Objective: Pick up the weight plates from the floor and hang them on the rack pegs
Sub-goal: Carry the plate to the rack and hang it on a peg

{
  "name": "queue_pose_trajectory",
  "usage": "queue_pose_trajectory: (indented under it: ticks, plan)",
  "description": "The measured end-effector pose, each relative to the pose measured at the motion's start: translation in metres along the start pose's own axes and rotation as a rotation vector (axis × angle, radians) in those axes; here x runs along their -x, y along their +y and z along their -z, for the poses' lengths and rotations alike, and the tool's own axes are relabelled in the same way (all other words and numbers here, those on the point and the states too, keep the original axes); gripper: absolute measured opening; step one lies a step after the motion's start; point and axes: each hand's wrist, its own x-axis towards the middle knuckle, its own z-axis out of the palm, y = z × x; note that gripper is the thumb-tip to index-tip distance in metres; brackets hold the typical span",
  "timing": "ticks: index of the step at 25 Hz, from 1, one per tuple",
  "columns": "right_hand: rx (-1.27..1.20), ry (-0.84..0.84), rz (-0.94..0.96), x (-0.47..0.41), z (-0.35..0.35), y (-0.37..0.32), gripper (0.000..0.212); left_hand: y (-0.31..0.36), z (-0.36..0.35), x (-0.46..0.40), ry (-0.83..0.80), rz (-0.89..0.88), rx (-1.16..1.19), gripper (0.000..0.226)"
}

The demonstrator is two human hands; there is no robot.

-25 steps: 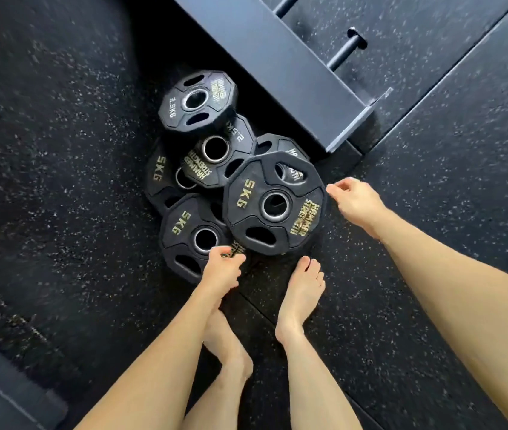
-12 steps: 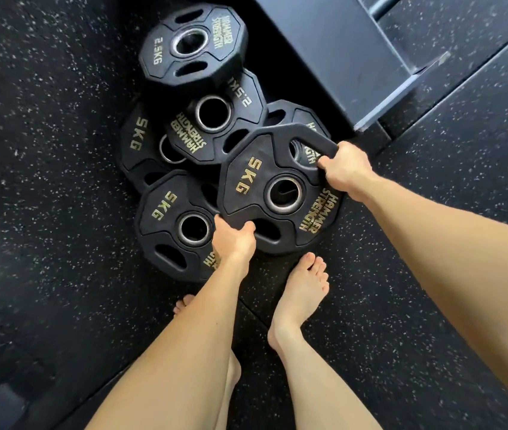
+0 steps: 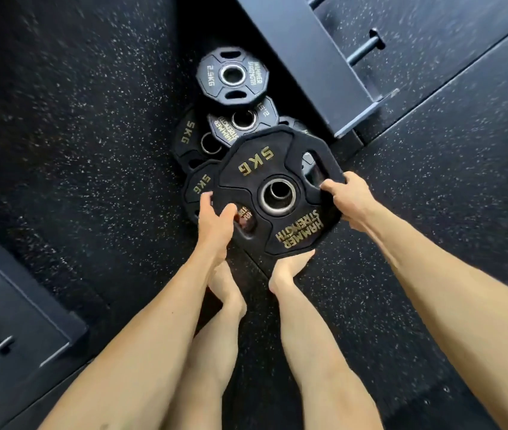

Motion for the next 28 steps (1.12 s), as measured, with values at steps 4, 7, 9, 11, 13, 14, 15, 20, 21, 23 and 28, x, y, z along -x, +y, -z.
queue_pose_trajectory:
  ticks: [4,7,9,11,13,14,15,20,21,23,28]
  plan:
    - [-0.145,-0.034,0.085,0.141,0.032,-0.035,0.018,0.074,0.059,0.120,-0.039,-0.124,0.201,0.033]
    - [-0.197,-0.057,0.165,0.240,0.053,-0.055,0.016,0.119,0.101,0.207,-0.137,-0.219,0.223,0.031]
    - [-0.218,-0.101,0.238,0.311,0.065,-0.067,0.017,0.143,0.135,0.267,-0.175,-0.292,0.212,0.031]
    - [-0.274,-0.168,0.300,0.375,0.074,-0.075,0.017,0.159,0.166,0.324,-0.158,-0.362,0.231,0.031]
    - [-0.305,-0.217,0.353,0.432,0.078,-0.081,0.013,0.171,0.194,0.376,-0.144,-0.403,0.302,0.033]
    - [-0.311,-0.231,0.366,0.454,0.078,-0.082,0.011,0.173,0.207,0.398,-0.163,-0.409,0.354,0.033]
    - [-0.315,-0.243,0.383,0.475,0.076,-0.082,0.010,0.172,0.222,0.421,-0.200,-0.411,0.424,0.033]
    - [-0.344,-0.329,0.444,0.547,0.062,-0.095,0.008,0.126,0.263,0.508,-0.254,-0.373,0.997,0.035]
    - [-0.324,-0.357,0.466,0.555,0.060,-0.098,0.008,0.118,0.260,0.520,-0.205,-0.383,1.076,0.038]
    - [-0.261,-0.442,0.525,0.570,0.056,-0.105,0.010,0.103,0.254,0.543,-0.056,-0.404,1.137,0.038]
    - [0.006,-0.709,0.698,0.618,0.036,-0.114,0.009,0.063,0.253,0.612,0.330,-0.553,1.249,0.017]
